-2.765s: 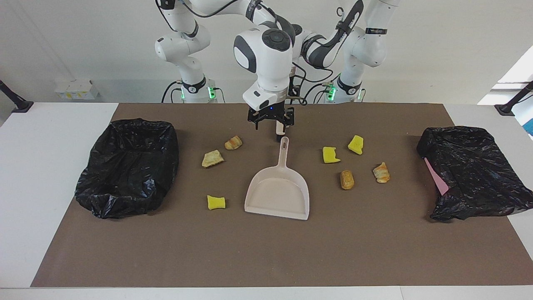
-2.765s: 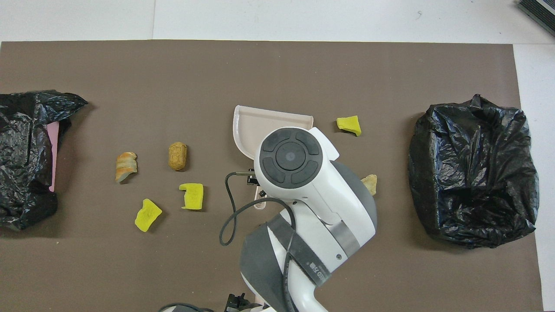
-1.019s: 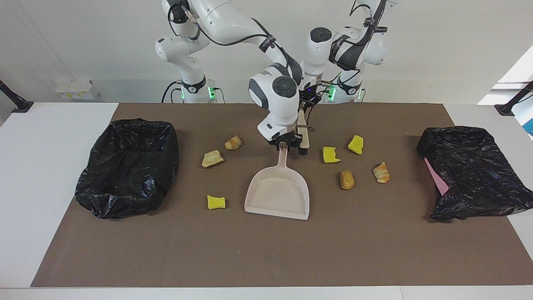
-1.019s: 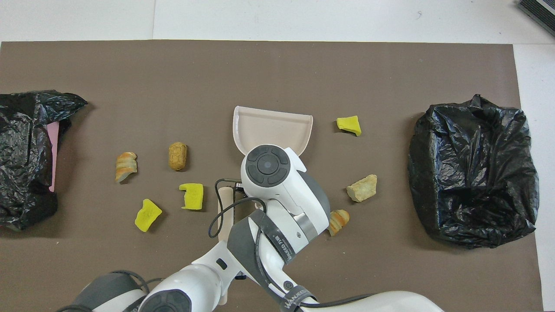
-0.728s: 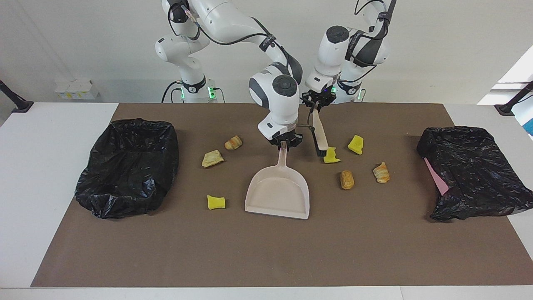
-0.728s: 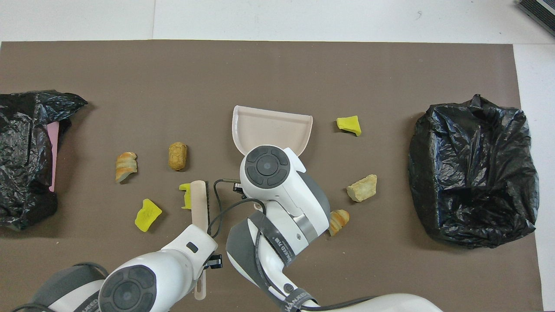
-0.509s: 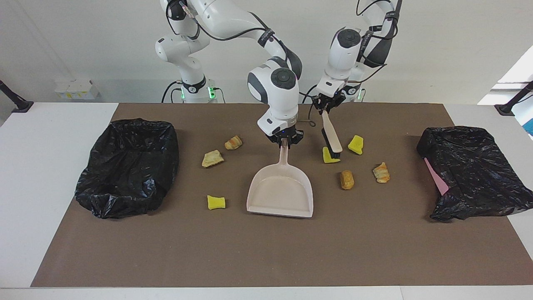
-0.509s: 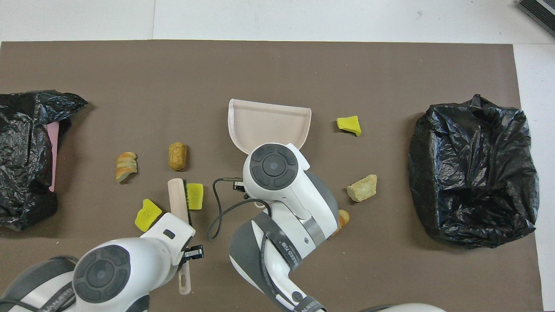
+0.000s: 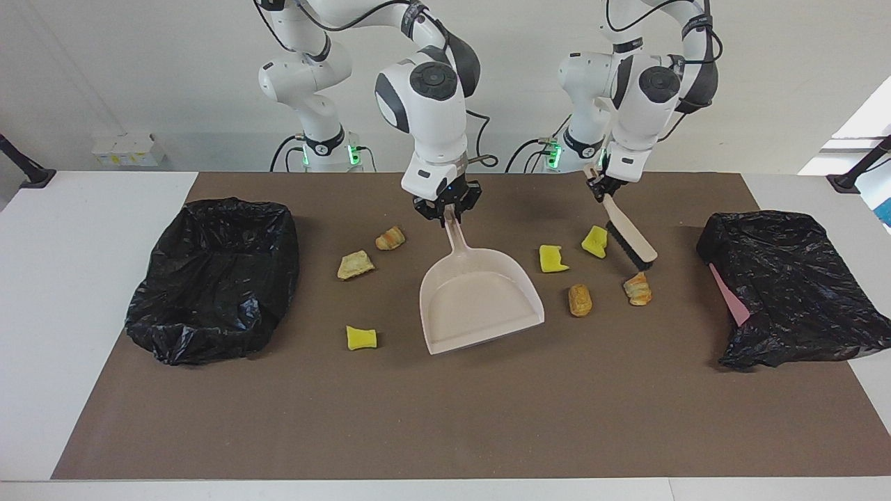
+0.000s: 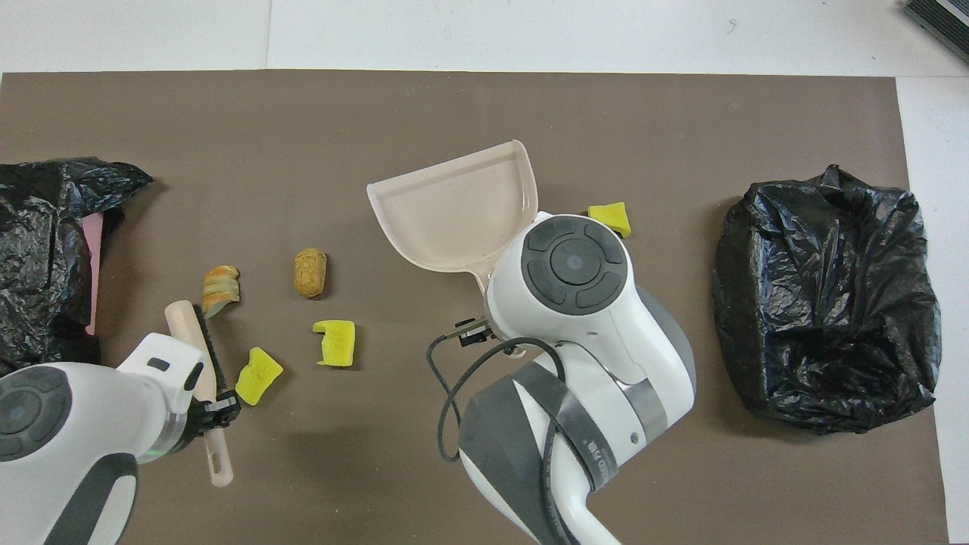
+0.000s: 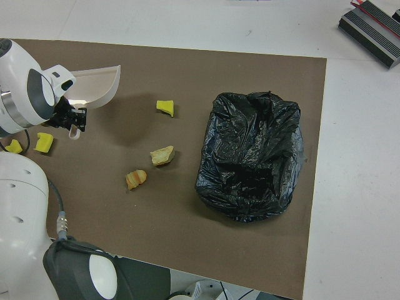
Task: Sweep and dump trash in bin
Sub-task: 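Sweep bread chunks into the dustpan with the brush in the left gripper, then sweep yellow sponges into the dustpan with the left gripper's brush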
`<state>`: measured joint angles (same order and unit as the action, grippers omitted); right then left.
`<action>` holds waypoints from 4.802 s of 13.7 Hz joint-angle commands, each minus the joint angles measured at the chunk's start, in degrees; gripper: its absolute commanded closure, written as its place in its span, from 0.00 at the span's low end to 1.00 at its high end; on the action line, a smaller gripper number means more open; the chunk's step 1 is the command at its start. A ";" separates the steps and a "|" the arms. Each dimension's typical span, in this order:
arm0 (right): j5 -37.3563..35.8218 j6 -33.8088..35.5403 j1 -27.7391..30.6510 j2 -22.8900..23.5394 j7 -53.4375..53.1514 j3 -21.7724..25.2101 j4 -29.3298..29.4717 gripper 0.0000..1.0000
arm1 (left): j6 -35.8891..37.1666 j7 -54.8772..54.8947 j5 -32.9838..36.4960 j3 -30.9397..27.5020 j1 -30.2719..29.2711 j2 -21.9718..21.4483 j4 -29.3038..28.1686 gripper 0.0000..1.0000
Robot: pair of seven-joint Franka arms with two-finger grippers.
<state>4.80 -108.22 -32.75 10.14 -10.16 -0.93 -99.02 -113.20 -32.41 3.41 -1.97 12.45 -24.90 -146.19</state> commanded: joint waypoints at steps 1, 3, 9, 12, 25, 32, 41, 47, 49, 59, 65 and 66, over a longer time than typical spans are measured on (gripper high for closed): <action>-4.78 2.56 2.59 -1.78 17.22 -0.30 -1.18 1.00 | -1.48 9.70 1.07 0.65 -8.11 0.11 0.11 1.00; -5.86 2.49 3.56 -1.79 30.92 -0.30 -1.53 1.00 | -4.73 17.78 1.07 0.65 -12.87 2.12 -0.15 1.00; -8.05 -3.20 8.58 -1.08 66.20 -0.30 -5.72 1.00 | -13.88 24.50 0.55 0.91 -10.97 10.40 0.38 1.00; -10.77 -8.40 7.97 -1.08 71.68 -0.39 -10.30 1.00 | -15.28 24.50 -2.42 1.00 -6.40 10.84 0.73 1.00; -16.49 -13.07 6.03 -1.96 71.42 -0.57 -17.96 1.00 | -17.67 32.59 -12.62 1.53 8.98 18.57 6.70 1.00; -16.49 -12.46 5.94 -1.96 69.23 -0.57 -17.87 1.00 | -16.96 29.27 -20.72 2.40 22.60 17.08 6.79 1.00; -16.49 -12.63 5.94 -1.87 69.31 -0.57 -17.52 1.00 | 0.14 6.89 -15.66 2.14 20.69 9.70 11.80 1.00; -16.49 -13.33 5.94 -1.87 69.49 -0.66 -17.52 1.00 | 13.96 -11.15 -5.97 2.06 13.85 7.33 11.28 1.00; -16.49 -13.34 5.94 -1.79 69.49 -0.66 -17.52 1.00 | 16.60 -20.01 -2.72 2.14 11.29 7.06 11.10 1.00; -16.67 -13.69 5.94 -1.87 72.13 -0.66 -17.70 1.00 | 3.87 -14.67 -6.46 2.32 12.52 2.56 -2.61 1.00; -16.67 -13.60 5.94 -1.87 72.57 -0.66 -17.70 1.00 | -4.64 -5.21 -16.58 2.49 18.30 5.56 -1.91 1.00; -16.67 -13.51 5.94 -1.87 72.57 -0.66 -17.70 1.00 | -5.70 -5.03 -18.16 2.58 19.88 6.96 -0.78 1.00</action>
<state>-10.68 -120.44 -27.34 9.51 60.64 -1.21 -115.54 -116.00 -38.42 -12.09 1.06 28.78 -20.34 -148.10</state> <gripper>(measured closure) 0.683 0.731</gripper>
